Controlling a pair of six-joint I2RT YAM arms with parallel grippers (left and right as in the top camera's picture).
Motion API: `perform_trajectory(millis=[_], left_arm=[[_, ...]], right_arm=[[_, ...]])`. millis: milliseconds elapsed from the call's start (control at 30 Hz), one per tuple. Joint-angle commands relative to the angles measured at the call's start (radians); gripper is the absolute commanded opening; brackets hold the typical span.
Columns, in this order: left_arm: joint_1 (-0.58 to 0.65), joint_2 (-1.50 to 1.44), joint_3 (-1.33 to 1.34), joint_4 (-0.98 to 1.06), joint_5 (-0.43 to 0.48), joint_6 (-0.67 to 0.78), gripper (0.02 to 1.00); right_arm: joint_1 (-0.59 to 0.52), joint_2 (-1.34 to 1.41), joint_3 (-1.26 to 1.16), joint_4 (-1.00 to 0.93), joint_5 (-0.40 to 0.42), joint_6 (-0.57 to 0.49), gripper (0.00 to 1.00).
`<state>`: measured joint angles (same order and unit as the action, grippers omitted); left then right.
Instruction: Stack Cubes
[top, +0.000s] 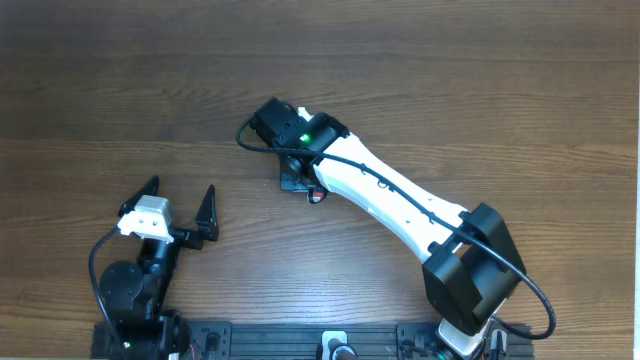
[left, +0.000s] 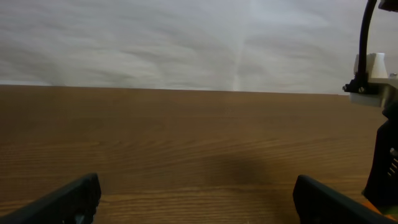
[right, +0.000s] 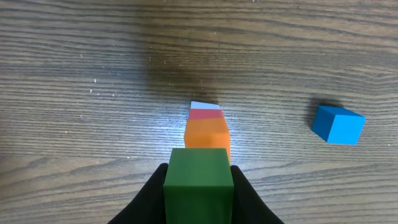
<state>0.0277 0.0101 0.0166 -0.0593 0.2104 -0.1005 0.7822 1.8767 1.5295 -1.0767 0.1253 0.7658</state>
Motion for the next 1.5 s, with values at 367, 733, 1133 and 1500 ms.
perform_trajectory(millis=[367,733,1133,1500], left_arm=[[0.002,-0.007,-0.01,0.003,0.01,0.015,1.0],[0.002,-0.007,-0.01,0.003,0.01,0.015,1.0],[0.002,-0.007,-0.01,0.003,0.01,0.015,1.0],[0.002,-0.007,-0.01,0.004,0.01,0.015,1.0]], right_arm=[[-0.01,0.024,0.005,-0.016,-0.004,-0.003,0.064],[-0.01,0.024,-0.006,-0.011,0.0,0.01,0.062],[-0.011,0.04,-0.011,0.004,0.005,0.019,0.058],[-0.016,0.046,-0.012,0.01,0.022,0.04,0.053]])
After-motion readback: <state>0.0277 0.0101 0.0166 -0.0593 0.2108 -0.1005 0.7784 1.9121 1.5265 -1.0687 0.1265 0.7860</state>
